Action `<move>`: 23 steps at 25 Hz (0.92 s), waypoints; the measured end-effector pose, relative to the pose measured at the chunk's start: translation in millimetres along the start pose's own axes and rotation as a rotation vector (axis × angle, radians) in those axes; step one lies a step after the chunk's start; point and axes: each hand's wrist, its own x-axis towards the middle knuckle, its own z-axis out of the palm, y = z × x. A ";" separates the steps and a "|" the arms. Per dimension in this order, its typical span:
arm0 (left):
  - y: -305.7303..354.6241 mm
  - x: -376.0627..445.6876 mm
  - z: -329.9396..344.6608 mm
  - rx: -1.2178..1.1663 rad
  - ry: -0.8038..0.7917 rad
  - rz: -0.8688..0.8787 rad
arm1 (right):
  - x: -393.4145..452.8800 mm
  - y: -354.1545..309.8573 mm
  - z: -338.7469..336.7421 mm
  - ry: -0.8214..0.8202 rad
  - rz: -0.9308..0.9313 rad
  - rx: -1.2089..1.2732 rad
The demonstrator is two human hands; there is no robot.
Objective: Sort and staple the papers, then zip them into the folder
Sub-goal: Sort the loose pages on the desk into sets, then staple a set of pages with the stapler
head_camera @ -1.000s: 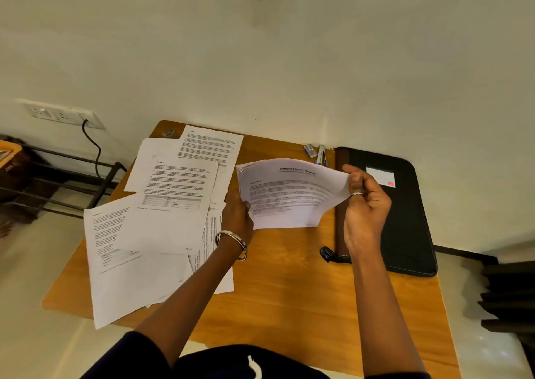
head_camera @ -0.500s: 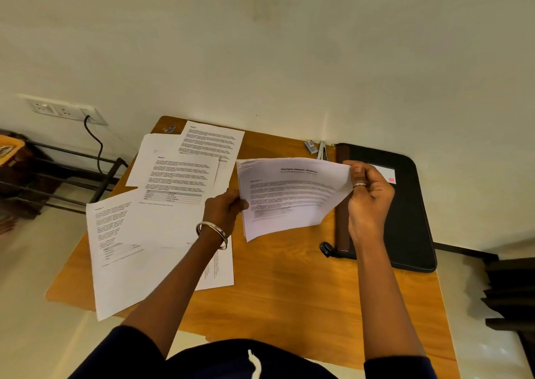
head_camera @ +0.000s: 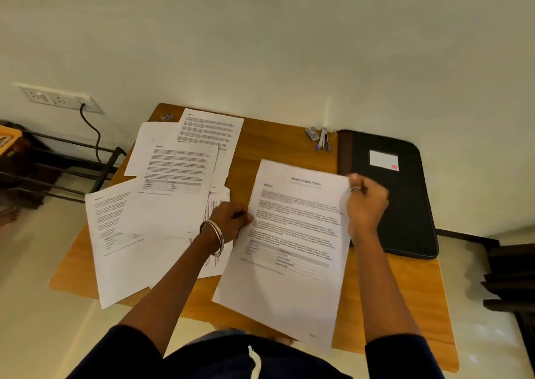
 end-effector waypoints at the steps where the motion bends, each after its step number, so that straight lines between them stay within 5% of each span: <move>1: -12.8 1.8 6.1 0.029 -0.004 -0.106 | -0.7 18.3 5.2 -0.026 0.065 -0.043; 5: -57.1 -8.6 34.7 0.103 0.056 -0.387 | -38.8 96.8 13.2 -0.194 0.371 -0.179; 13: -57.6 -27.6 69.3 0.197 0.306 -0.248 | -112.7 135.5 20.1 -0.120 0.112 -0.507; 17: -55.8 -31.4 73.0 0.453 0.266 -0.229 | -115.3 131.4 24.1 -0.084 0.207 -0.622; 23: -48.6 -29.3 69.0 0.434 0.274 -0.317 | -114.1 134.7 22.4 -0.066 0.295 -0.462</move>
